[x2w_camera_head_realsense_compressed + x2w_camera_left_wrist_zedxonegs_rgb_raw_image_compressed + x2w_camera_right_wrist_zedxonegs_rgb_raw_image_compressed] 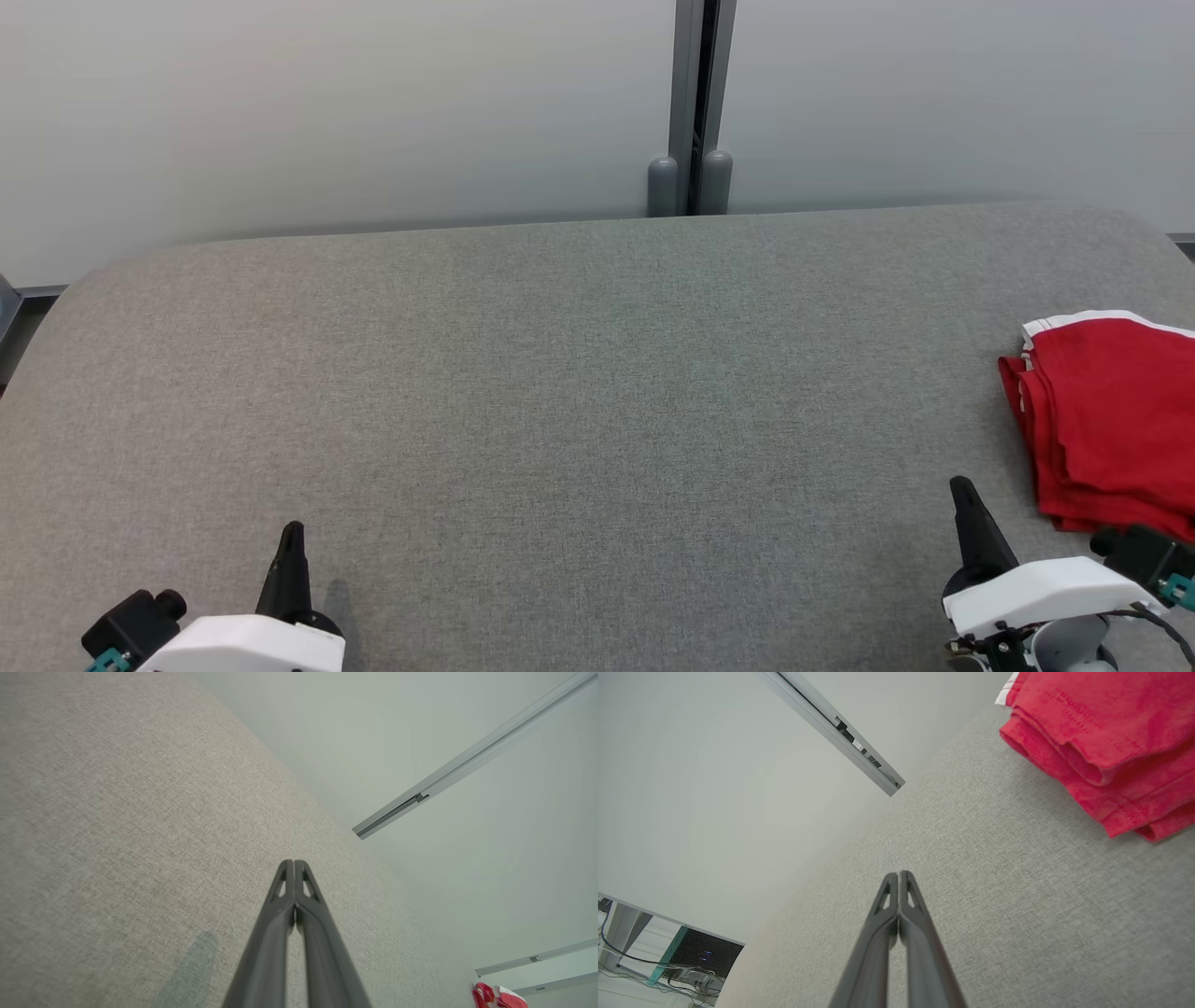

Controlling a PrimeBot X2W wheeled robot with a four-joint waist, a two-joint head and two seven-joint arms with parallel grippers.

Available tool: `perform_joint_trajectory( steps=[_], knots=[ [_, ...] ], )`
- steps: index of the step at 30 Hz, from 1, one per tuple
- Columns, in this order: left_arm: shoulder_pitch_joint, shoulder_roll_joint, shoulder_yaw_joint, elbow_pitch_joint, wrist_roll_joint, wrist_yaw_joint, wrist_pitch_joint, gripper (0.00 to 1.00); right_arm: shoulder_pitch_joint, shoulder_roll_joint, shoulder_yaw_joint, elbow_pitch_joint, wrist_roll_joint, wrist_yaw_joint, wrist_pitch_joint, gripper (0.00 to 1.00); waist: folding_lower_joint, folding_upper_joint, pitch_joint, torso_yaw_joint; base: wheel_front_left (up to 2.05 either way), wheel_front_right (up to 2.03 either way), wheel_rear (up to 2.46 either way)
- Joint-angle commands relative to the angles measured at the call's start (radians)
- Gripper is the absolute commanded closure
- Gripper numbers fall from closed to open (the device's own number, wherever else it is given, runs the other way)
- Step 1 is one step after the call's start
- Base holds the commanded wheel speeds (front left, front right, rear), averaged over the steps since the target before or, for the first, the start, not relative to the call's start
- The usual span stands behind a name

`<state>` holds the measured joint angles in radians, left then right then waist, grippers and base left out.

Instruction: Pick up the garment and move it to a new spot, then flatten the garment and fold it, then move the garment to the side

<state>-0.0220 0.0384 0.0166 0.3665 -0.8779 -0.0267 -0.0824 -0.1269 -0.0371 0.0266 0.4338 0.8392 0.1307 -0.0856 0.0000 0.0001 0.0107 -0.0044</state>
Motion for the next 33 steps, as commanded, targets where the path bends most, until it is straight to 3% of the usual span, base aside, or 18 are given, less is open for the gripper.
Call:
perform_joint_trajectory(
  steps=[1, 33],
  knots=[
    [-0.028, 0.007, 0.008, -0.019, -0.032, -0.01, 0.006, 1.0, -0.004, -0.008, -0.01, -0.022, 0.035, 0.0, 0.01, 1.0, 0.0, -0.0001, 0.0, 0.0, 0.0, 0.0, 0.0],
    [-0.062, 0.011, 0.051, -0.069, -0.359, -0.055, 0.096, 1.0, 0.006, -0.013, -0.072, -0.102, 0.378, 0.0, 0.099, 1.0, 0.0, -0.0001, -0.003, 0.002, 0.0, 0.0, 0.0]
  ],
)
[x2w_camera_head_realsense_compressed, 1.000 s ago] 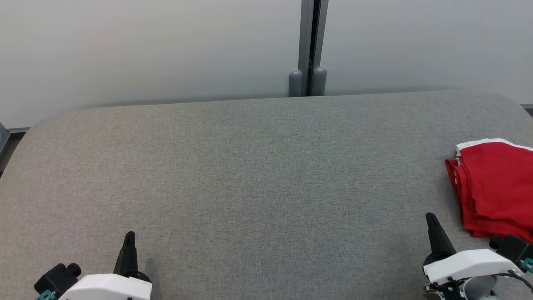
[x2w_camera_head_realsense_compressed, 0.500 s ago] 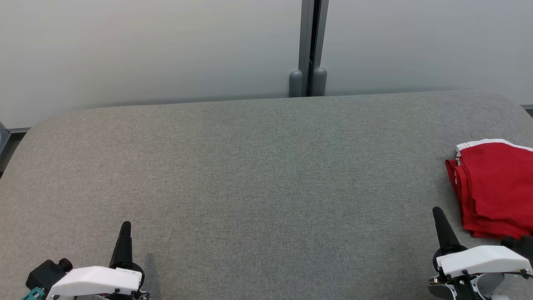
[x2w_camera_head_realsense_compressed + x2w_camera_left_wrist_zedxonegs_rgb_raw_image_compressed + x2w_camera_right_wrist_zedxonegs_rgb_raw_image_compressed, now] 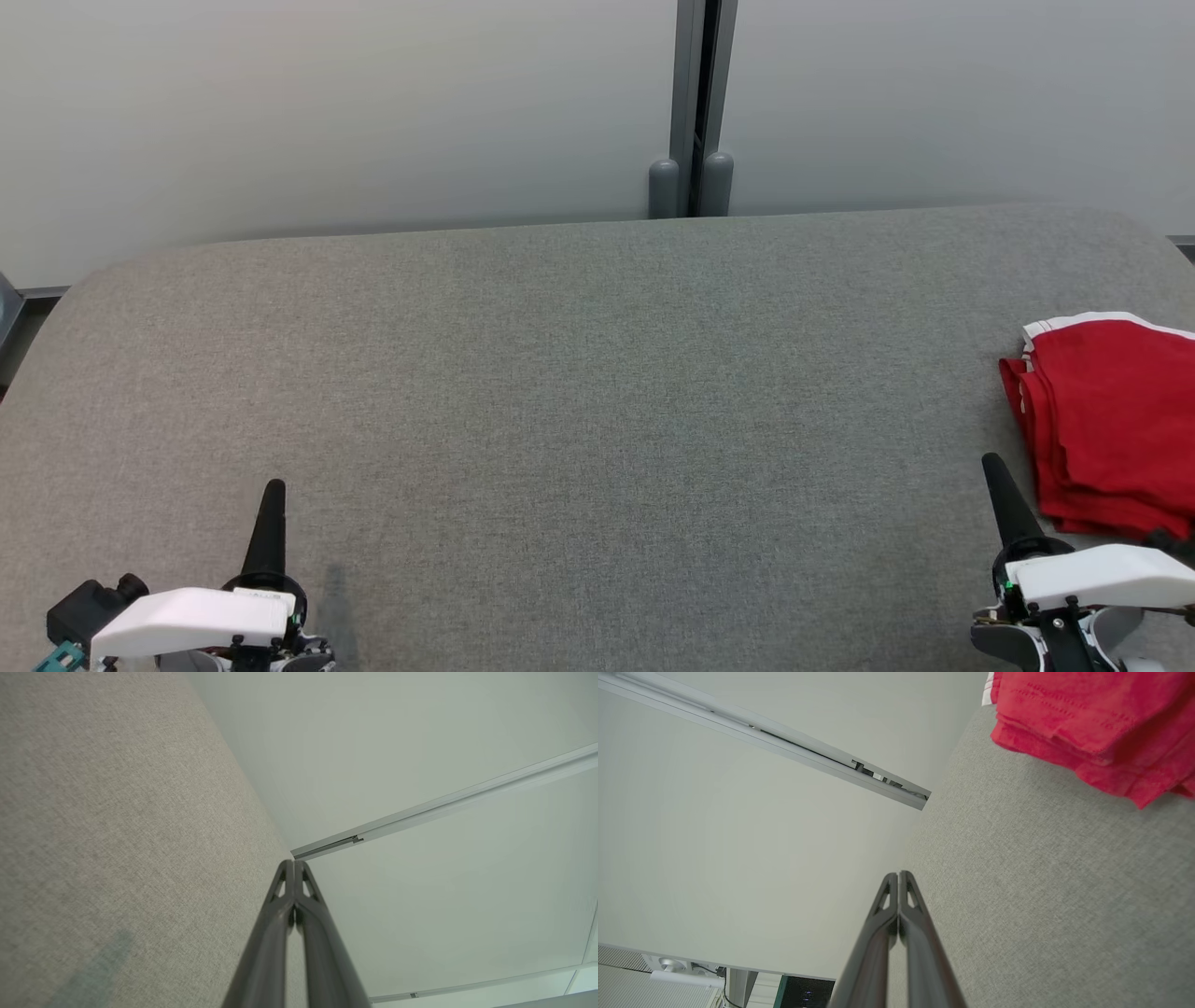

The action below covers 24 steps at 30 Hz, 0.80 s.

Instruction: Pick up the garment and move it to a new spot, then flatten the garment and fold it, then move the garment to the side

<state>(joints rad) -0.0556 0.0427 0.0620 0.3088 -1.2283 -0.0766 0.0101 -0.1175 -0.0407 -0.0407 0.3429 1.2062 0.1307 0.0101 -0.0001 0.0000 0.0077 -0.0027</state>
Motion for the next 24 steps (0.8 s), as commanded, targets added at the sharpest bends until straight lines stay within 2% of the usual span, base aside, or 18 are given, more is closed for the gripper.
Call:
perform_joint_trajectory(
  steps=[1, 24],
  knots=[
    [-0.029, 0.006, 0.007, -0.012, -0.016, -0.006, 0.006, 1.0, -0.003, -0.009, -0.006, -0.013, 0.02, 0.0, 0.006, 1.0, 0.0001, 0.0, 0.0, 0.0, 0.0, 0.0, 0.0],
    [-0.047, 0.008, 0.032, -0.04, -0.205, -0.032, 0.058, 1.0, 0.004, -0.011, -0.042, -0.061, 0.218, 0.0, 0.058, 1.0, 0.0001, 0.0, -0.002, 0.001, 0.0, 0.0, 0.0]
  ],
)
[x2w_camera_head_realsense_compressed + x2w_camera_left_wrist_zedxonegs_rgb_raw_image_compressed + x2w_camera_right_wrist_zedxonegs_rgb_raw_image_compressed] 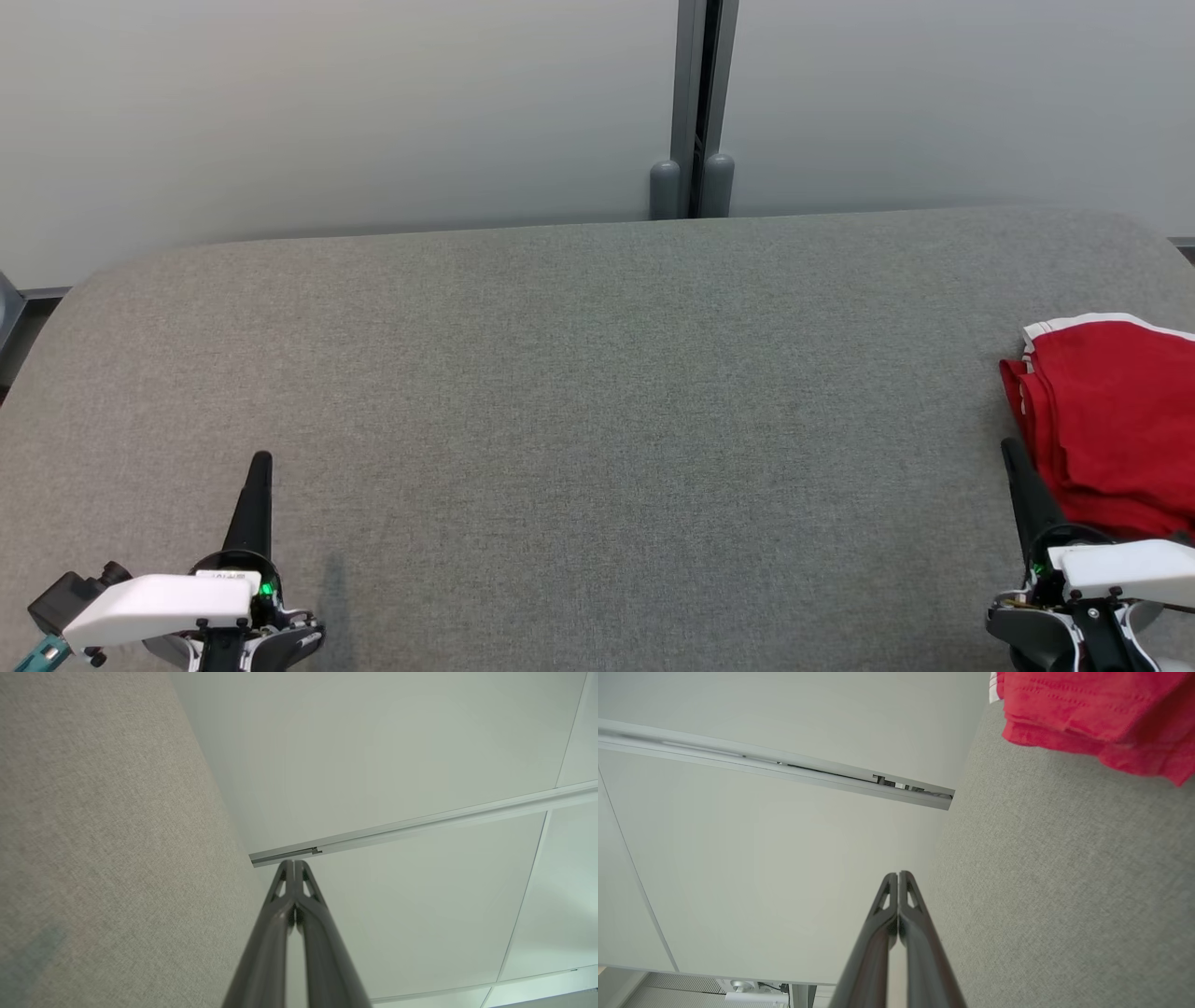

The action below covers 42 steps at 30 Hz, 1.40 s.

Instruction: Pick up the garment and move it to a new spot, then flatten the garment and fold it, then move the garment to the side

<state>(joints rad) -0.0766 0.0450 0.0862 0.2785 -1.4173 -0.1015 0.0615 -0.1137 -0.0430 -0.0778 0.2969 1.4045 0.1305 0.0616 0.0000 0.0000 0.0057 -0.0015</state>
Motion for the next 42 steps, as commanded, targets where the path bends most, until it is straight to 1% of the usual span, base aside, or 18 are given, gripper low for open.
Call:
perform_joint_trajectory(
  steps=[1, 27, 42],
  knots=[
    [-0.026, 0.006, 0.009, -0.011, -0.023, -0.008, 0.009, 1.0, 0.001, -0.009, -0.006, -0.016, 0.028, 0.0, 0.009, 1.0, 0.0, 0.0, 0.0, 0.0, 0.0, 0.0, 0.0],
    [-0.042, 0.008, 0.031, -0.037, -0.197, -0.033, 0.054, 1.0, 0.01, -0.011, -0.039, -0.056, 0.213, 0.0, 0.056, 1.0, 0.0, 0.0, -0.003, 0.001, 0.0, 0.0, 0.0],
    [-0.039, 0.008, 0.031, -0.036, -0.197, -0.032, 0.056, 1.0, 0.01, -0.011, -0.039, -0.056, 0.21, 0.0, 0.056, 1.0, 0.0, 0.0, -0.003, 0.002, 0.0, 0.0, 0.0]
  ],
)
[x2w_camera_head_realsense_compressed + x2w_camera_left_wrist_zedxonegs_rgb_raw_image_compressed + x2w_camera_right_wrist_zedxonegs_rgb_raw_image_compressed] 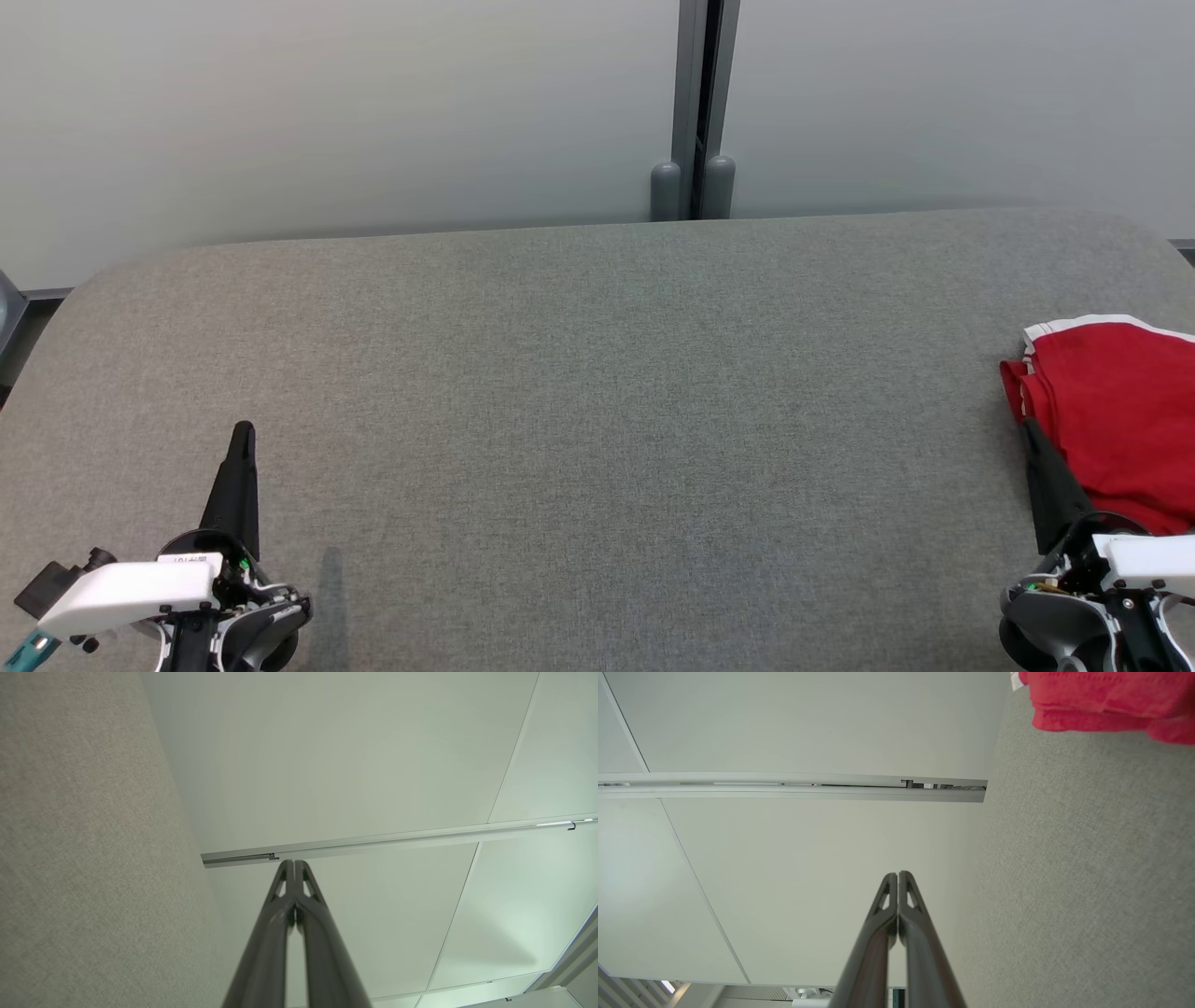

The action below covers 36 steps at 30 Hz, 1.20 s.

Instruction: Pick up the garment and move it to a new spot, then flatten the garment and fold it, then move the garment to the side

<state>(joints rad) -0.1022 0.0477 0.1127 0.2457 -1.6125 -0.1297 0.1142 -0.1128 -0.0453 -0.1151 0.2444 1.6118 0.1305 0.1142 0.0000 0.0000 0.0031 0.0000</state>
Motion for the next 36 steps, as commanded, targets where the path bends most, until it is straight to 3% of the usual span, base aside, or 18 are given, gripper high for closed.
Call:
perform_joint_trajectory(
  steps=[1, 36],
  knots=[
    [-0.013, 0.005, 0.004, -0.003, -0.001, -0.004, 0.003, 1.0, 0.009, -0.009, -0.001, -0.004, 0.002, 0.0, 0.003, 1.0, 0.0, 0.0, 0.0, 0.0, 0.0, 0.0, 0.0],
    [-0.013, 0.005, 0.004, -0.003, -0.001, -0.004, 0.003, 1.0, 0.009, -0.009, -0.001, -0.004, 0.002, 0.0, 0.003, 1.0, 0.0, 0.0, 0.0, 0.0, 0.0, 0.0, 0.0]
  ],
)
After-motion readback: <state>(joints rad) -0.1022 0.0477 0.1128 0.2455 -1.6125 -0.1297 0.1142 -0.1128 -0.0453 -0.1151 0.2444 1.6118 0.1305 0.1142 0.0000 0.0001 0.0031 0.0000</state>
